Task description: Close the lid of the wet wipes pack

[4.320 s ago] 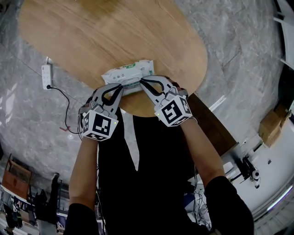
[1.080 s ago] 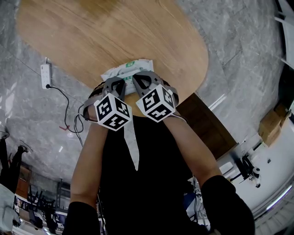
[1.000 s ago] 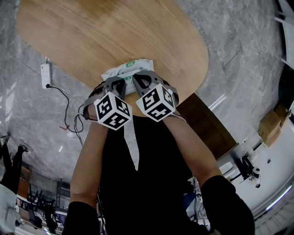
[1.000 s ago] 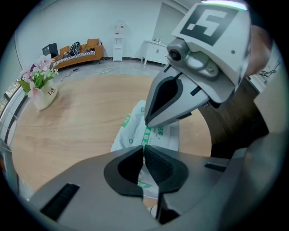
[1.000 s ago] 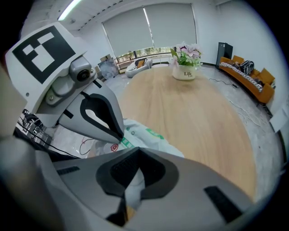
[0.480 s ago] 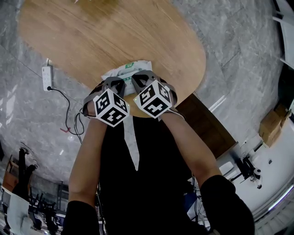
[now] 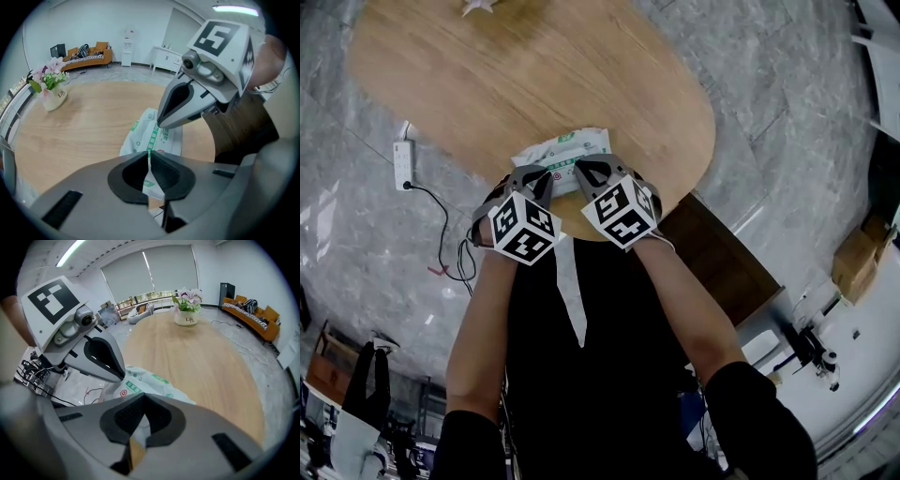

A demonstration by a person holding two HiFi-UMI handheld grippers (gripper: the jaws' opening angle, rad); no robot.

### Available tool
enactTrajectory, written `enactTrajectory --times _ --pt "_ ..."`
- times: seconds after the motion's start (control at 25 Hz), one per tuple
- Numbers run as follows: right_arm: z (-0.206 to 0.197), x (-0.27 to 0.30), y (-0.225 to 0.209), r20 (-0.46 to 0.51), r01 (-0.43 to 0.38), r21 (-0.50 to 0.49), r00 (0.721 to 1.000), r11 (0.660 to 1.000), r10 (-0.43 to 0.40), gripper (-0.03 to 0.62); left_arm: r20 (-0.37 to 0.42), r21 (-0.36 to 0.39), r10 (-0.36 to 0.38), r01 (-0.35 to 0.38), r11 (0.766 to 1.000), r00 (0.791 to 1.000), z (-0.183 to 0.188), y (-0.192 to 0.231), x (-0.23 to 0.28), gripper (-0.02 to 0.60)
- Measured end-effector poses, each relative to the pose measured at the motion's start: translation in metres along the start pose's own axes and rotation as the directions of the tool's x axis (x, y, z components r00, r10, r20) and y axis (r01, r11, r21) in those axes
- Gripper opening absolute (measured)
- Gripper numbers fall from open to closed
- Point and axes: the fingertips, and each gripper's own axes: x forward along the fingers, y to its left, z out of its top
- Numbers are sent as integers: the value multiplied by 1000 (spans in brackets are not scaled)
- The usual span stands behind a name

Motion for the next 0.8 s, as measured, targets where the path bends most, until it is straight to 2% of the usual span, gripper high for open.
enactTrajectory --times 0.24,0.48,0.64,0.8 --pt "9 -29 3 26 24 0 999 1000 -24 11 60 -27 1 0 1000 998 9 -5 -28 26" --pt "65 -98 5 190 35 61 981 998 -46 11 190 -65 28 -15 998 981 54 -5 -96 26" --pt "112 -167 15 308 55 67 948 996 -73 11 306 -109 54 -22 994 950 90 -8 -165 25" --pt "171 -245 25 449 87 34 888 996 -93 11 419 -83 90 -61 995 904 133 -5 -236 23"
